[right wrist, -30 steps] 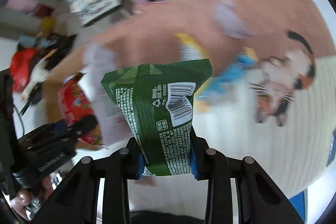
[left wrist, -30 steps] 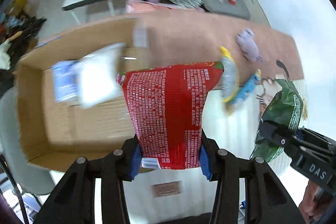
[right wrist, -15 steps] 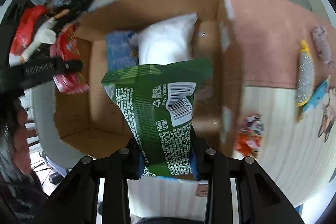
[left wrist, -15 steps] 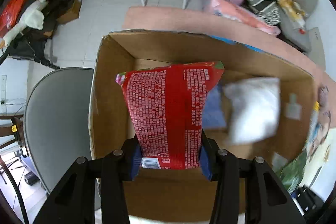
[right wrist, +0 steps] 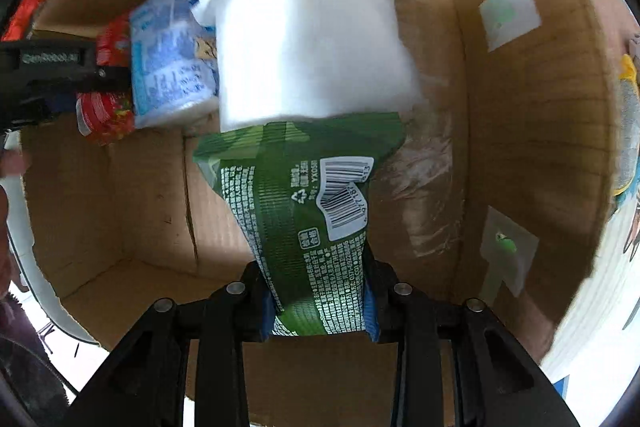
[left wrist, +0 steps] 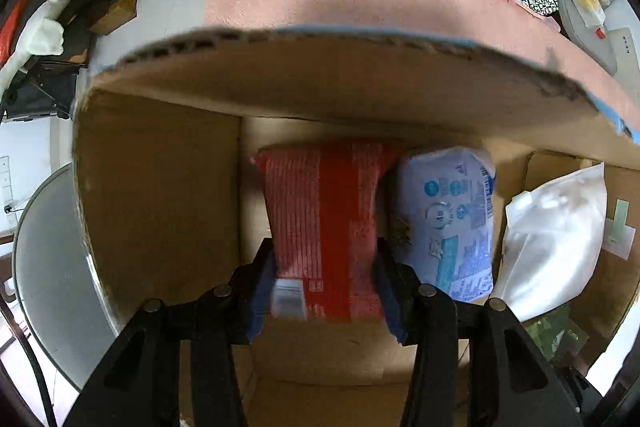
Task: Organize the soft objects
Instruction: 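Carry both snack bags into the box and open both tools, then move both tools back toward the remaining items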
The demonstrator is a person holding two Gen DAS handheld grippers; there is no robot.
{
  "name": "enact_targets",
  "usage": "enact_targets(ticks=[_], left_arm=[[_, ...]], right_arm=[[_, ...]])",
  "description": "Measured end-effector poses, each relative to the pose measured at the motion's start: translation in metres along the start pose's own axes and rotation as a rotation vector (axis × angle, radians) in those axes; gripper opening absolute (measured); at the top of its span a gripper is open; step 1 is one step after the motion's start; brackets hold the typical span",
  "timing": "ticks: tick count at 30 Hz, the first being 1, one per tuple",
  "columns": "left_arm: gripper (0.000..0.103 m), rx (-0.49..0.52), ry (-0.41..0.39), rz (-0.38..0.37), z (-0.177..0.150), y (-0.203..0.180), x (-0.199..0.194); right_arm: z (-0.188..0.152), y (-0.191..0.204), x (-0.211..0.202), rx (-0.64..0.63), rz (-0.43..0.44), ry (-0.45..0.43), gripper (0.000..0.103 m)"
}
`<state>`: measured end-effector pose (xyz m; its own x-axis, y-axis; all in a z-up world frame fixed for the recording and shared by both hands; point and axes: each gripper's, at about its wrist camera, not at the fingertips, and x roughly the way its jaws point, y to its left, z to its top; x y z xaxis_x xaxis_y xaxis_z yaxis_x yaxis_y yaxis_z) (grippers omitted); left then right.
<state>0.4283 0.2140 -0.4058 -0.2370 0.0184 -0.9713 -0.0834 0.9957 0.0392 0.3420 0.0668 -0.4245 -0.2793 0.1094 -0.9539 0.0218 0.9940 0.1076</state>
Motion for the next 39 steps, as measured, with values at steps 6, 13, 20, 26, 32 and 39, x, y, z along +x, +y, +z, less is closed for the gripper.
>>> enact_targets(ticks=[6,13,20,26,32,39], left_arm=[[0.070,0.007,-0.054,-0.036,-0.010,0.001,-0.031],[0.093,0.012,-0.136,-0.064,-0.049,0.005,-0.070],[0.095,0.015,-0.218,-0.078,-0.102,0.005,-0.096],[0.095,-0.011,-0.306,-0.101,-0.151,-0.001,-0.118],[0.095,0.026,-0.401,-0.069,-0.186,-0.043,-0.151],[0.095,0.293,-0.419,0.036,-0.192,-0.170,-0.170]], right_arm=[[0.002,0.004,-0.016,-0.015,0.030,-0.017,0.091],[-0.014,0.020,-0.054,-0.034,0.003,-0.096,0.103],[-0.041,0.015,-0.099,-0.068,-0.026,-0.188,0.103],[-0.089,-0.020,-0.134,-0.073,0.006,-0.295,0.103],[-0.123,-0.079,-0.165,-0.014,0.081,-0.366,0.103],[-0.165,-0.225,-0.181,0.224,0.072,-0.399,0.103]])
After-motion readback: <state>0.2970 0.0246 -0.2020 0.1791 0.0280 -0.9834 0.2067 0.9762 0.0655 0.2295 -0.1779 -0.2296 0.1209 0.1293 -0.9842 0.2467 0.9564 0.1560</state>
